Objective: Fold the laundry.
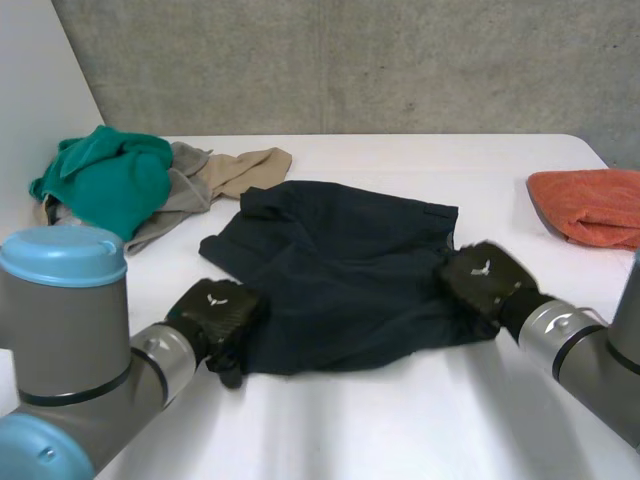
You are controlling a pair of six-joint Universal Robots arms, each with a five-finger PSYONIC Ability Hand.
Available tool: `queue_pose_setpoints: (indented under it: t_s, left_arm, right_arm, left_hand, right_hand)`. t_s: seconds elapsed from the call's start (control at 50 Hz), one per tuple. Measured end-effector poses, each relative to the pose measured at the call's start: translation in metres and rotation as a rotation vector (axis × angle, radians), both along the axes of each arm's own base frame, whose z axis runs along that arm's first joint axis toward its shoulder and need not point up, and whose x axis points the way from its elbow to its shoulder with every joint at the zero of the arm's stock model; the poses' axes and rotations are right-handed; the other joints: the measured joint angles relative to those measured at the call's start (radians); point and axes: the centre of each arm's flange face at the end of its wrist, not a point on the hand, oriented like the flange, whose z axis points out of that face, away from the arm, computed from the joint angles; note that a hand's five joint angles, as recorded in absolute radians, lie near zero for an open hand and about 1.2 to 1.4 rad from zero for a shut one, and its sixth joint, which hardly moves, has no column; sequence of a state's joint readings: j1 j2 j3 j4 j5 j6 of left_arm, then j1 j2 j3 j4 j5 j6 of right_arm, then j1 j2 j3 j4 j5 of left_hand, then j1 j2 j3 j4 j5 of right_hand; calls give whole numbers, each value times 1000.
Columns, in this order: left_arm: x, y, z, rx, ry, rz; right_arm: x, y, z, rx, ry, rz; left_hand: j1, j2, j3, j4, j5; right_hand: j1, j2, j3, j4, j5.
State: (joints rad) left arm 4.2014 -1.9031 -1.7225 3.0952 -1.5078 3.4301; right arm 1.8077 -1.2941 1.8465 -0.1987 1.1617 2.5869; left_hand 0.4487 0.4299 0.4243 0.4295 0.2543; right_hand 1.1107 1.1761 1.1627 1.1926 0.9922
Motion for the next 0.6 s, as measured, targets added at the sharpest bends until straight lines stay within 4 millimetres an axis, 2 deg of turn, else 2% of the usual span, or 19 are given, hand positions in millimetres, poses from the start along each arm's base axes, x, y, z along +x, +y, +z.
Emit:
queue_pose_setpoints:
  t_s: [0.04, 0.06, 0.08, 0.1, 0.14, 0.24, 0.32, 0.38, 0.42, 0.46, 0.5, 0.52, 0.6]
  left_arm:
    - [-5, -6, -3, -44, -3, -16]
    - [-9, -10, -5, -73, -8, -28]
    - [-13, -13, -7, -100, -14, -40]
    - [-16, -15, -8, -122, -19, -51]
    - [-21, -19, -8, -160, -28, -70]
    - [-30, -22, 7, -224, -28, -95]
    - [-29, -23, 46, -281, 18, -80]
    - [-21, -23, 86, -339, 83, -51]
    - [-15, -21, 110, -371, 128, -34]
    - [-10, -21, 124, -384, 165, -22]
    - [-8, -22, 129, -379, 183, -17]
    - [-8, -22, 126, -362, 186, -18]
    - [-12, -23, 102, -256, 162, -25]
  right_arm:
    - [-1, 1, 13, -24, -53, -33]
    - [-3, 2, 21, -30, -79, -51]
    - [-4, 3, 29, -34, -108, -69]
    - [-6, 4, 34, -34, -125, -82]
    - [-8, 6, 43, -29, -152, -103]
    - [-12, 11, 60, -19, -165, -134]
    - [-14, 13, 75, -25, -130, -155]
    - [-15, 16, 85, -18, -101, -160]
    - [-14, 20, 88, -4, -86, -155]
    - [-11, 26, 89, 22, -71, -141]
    - [-7, 30, 87, 43, -61, -128]
    - [-5, 32, 84, 58, -53, -123]
    - [4, 38, 71, 101, -26, -121]
  left_hand:
    - [192, 183, 169, 169, 168]
    - [505, 447, 448, 448, 442]
    - [654, 614, 599, 600, 593]
    - [724, 714, 712, 708, 701]
    - [725, 758, 753, 758, 739]
    - [725, 763, 759, 762, 739]
    - [725, 763, 759, 762, 739]
    - [725, 763, 759, 762, 739]
    - [725, 763, 759, 762, 739]
    - [725, 763, 759, 762, 739]
    - [723, 760, 757, 760, 738]
    - [644, 691, 690, 690, 675]
    - [84, 160, 180, 170, 173]
  right_hand:
    - [0, 0, 15, 0, 5]
    - [0, 0, 20, 0, 7]
    - [0, 0, 22, 0, 9]
    - [0, 0, 22, 0, 10]
    - [0, 0, 22, 0, 10]
    - [0, 0, 22, 0, 11]
    - [0, 0, 22, 0, 11]
    - [0, 0, 22, 0, 11]
    - [0, 0, 22, 1, 11]
    - [0, 0, 22, 4, 12]
    - [0, 0, 22, 6, 15]
    - [0, 0, 22, 6, 17]
    - [0, 0, 22, 6, 18]
